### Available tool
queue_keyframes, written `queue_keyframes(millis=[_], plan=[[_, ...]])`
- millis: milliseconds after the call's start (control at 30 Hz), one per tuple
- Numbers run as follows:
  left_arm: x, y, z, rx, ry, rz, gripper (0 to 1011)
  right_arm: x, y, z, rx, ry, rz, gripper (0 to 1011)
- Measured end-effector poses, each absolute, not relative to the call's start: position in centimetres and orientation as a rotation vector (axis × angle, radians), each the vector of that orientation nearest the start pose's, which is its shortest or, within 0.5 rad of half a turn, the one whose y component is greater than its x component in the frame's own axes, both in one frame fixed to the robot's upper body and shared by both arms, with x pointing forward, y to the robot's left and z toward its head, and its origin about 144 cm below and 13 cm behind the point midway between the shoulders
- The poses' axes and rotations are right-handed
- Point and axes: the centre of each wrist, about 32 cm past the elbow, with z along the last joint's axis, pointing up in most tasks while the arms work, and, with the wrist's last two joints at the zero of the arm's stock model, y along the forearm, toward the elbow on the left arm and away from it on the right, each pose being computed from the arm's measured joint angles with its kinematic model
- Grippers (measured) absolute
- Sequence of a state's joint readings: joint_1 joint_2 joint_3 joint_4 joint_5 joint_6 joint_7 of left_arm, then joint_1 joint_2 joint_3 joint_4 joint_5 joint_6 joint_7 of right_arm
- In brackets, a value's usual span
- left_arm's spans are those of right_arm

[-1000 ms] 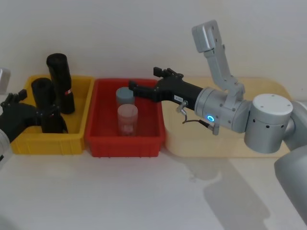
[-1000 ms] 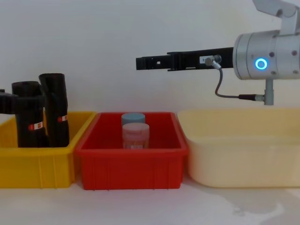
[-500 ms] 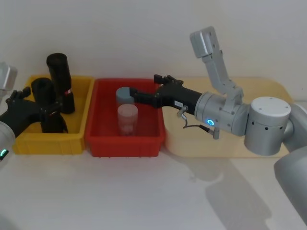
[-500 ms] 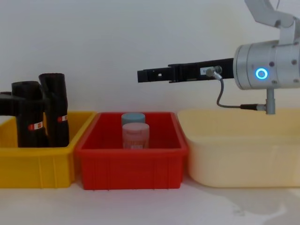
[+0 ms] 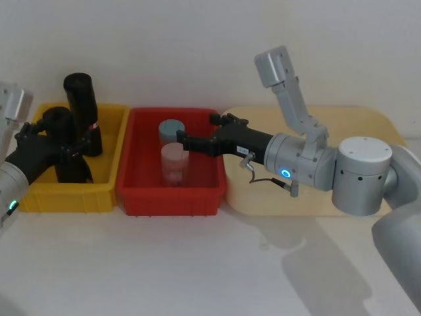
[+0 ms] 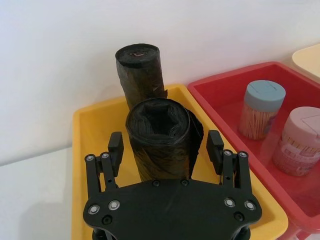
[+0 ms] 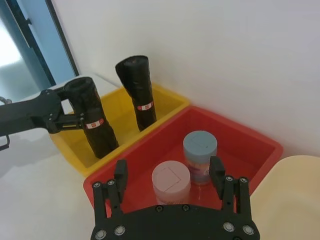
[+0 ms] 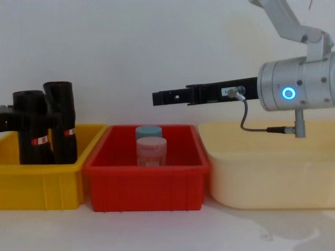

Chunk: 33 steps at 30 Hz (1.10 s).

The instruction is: Pick up the garbage bag with the one hand and transfer it to the other hand.

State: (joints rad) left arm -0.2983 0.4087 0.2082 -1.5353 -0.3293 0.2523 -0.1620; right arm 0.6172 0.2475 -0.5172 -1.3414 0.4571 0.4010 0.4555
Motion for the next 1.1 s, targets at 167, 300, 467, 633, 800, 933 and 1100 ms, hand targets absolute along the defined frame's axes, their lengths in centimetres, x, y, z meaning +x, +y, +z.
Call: queue_keyframes(millis=[167,300,467,633,800,933,1100], plan=[[53.2,28.8,123.4,0.151,-0.039,1.255,1000,59.0,-16.2,126.9,-0.172,0.122,-0.678,1005],[53.3,28.7,123.4,0.153,-0.039,1.256,1000,59.4,-15.8,126.6,-0.191,0.132,-0.668,1004],[53.4,28.7,123.4,0.154,-0.039,1.257,1000,59.9,-15.3,126.1,-0.212,0.14,-0.659,1004],[53.5,28.6,123.4,0.155,-0.039,1.258,1000,60.6,-14.6,125.8,-0.231,0.143,-0.648,1004],[53.6,28.6,123.4,0.155,-0.039,1.258,1000,61.2,-14.1,125.4,-0.249,0.145,-0.641,1004],[53.6,28.6,123.4,0.155,-0.039,1.259,1000,61.6,-13.8,125.3,-0.258,0.144,-0.639,1004],[53.6,28.6,123.3,0.155,-0.039,1.259,1000,62.0,-13.6,125.1,-0.27,0.142,-0.637,1004]])
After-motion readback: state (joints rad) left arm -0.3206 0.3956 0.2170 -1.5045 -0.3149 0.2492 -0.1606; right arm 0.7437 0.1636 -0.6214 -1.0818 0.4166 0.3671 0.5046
